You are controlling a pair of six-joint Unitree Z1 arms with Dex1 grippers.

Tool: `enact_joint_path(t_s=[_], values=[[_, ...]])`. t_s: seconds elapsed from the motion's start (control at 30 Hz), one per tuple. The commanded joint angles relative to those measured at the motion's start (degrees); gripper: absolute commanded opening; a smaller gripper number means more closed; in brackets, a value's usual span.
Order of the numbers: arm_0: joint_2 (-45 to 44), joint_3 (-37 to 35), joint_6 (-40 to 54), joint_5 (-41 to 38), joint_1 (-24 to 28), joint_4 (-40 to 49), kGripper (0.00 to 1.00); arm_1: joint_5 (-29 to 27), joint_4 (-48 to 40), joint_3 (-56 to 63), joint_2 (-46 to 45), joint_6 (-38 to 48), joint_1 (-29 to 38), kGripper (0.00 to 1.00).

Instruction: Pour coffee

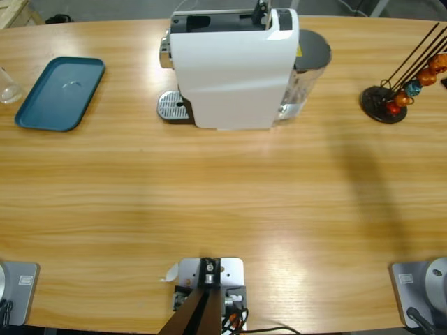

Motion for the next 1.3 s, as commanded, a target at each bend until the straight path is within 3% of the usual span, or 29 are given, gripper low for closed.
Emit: enact_joint_path(t_s=[0.03, 0.1, 0.53, 0.63, 1.3], values=[[-11.0, 16.4, 9.9, 11.7, -2.6, 0.9, 0.996, -3.7, -18.1, 12.0, 7.3, -1.0, -4.9, 0.701], [-11.3, 18.0, 9.9, 11.7, -2.6, 1.0, 0.996, -3.5, -21.8, 13.9, 8.5, -2.1, -5.3, 0.633], [-10.4, 18.3, 9.7, 12.5, -3.1, 0.7, 0.991, -3.0, -30.2, 13.4, 16.4, -4.4, -7.9, 0.621], [-10.4, 18.3, 9.7, 12.7, -3.1, 0.7, 0.991, -3.6, -30.9, 13.6, 16.9, -4.6, -8.3, 0.508], [-9.8, 17.7, 8.8, 13.2, -3.1, 0.2, 0.991, -3.2, -35.3, 14.2, 22.6, -4.8, -9.3, 0.479]])
